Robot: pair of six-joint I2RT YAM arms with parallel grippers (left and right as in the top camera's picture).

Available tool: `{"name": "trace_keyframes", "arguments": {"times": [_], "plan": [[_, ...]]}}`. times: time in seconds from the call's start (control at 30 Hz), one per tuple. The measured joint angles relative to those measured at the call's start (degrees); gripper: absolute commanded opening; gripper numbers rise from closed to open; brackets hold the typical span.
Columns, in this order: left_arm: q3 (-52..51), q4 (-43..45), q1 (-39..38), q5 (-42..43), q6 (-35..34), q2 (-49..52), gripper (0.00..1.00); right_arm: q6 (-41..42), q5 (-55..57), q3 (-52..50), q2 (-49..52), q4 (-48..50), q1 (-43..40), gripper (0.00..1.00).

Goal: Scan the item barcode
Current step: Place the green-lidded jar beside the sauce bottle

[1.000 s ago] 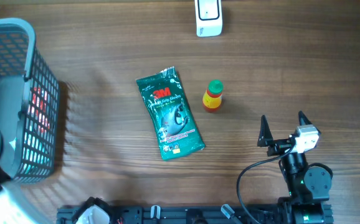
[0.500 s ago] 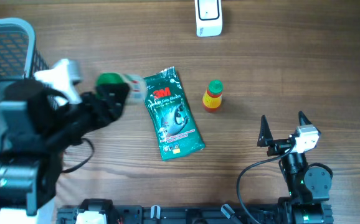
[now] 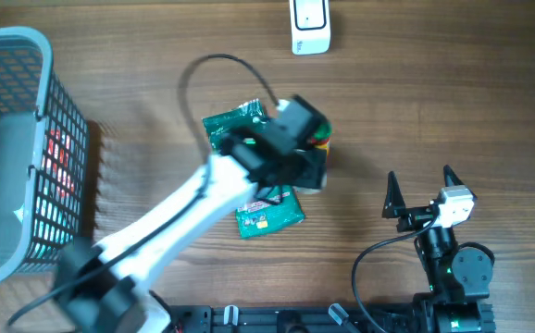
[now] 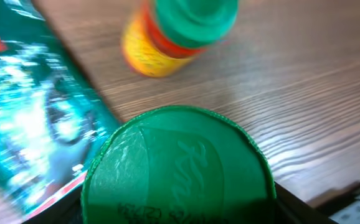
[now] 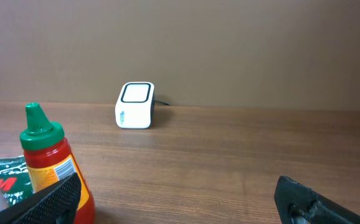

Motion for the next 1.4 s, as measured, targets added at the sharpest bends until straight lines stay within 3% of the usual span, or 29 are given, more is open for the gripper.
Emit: {"name": "trace_keyframes", "arguments": {"times": [0.17,0.4,0.53,0.63,0.7,0.83,1.0,1.07,1.1,1.17,1.4], "plan": [[0.0,6.4,-3.8,-3.0,1.2,10.9,0.65,0.0,0.0,0.0,0.0,0.0,0.0,1.0],[0.0,6.1,-5.0,-17.5,2.2,11.9,0.68,0.0,0.0,0.0,0.0,0.0,0.0,1.0],[0.0,6.1,-4.9,-20.1,2.1,11.9,0.74,0.0,0.0,0.0,0.0,0.0,0.0,1.0],[0.0,6.1,-4.9,-20.1,2.1,11.9,0.96,0.0,0.0,0.0,0.0,0.0,0.0,1.0],[0.0,5.5,-4.9,-20.1,1.7,11.6,1.0,0.0,0.0,0.0,0.0,0.0,0.0,1.0],[0.0,4.2,-4.4,-20.1,2.1,6.4,1.0,0.0,0.0,0.0,0.0,0.0,0.0,1.0],[1.7,4.2,-0.5,-23.5,3.0,-9.4,1.0,0.0,0.0,0.0,0.0,0.0,0.0,1.0],[2.3,4.2,2.8,-27.1,3.0,-16.3,1.0,0.0,0.0,0.0,0.0,0.0,0.0,1.0],[3.1,4.1,8.0,-31.3,3.0,-24.1,1.0,0.0,0.0,0.0,0.0,0.0,0.0,1.0],[3.7,3.8,13.5,-32.3,2.9,-29.1,1.0,0.0,0.0,0.0,0.0,0.0,0.0,1.0],[3.9,-1.3,49.2,-33.6,-1.0,-41.0,1.0,0.0,0.0,0.0,0.0,0.0,0.0,1.0]]}}
